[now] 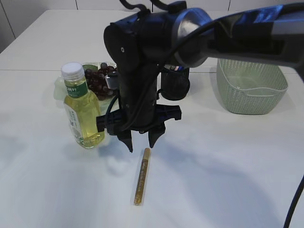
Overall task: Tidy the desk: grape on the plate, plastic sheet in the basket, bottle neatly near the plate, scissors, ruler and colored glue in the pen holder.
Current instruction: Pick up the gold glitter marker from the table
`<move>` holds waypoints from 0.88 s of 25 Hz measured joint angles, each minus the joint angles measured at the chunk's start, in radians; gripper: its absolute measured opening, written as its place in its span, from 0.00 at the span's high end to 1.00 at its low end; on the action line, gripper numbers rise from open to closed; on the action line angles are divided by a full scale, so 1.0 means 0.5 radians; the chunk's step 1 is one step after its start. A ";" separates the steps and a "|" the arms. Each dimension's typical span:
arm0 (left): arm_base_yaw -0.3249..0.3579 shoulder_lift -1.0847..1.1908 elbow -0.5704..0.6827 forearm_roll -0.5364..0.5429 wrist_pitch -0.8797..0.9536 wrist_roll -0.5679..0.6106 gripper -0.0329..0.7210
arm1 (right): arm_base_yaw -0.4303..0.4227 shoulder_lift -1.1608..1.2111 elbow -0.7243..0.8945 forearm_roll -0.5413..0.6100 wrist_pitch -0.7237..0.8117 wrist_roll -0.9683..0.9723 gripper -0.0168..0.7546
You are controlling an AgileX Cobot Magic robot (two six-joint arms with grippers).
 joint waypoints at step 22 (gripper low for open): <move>0.000 0.000 0.000 -0.056 -0.016 0.000 0.41 | -0.033 0.256 0.000 -0.040 -0.172 0.009 0.49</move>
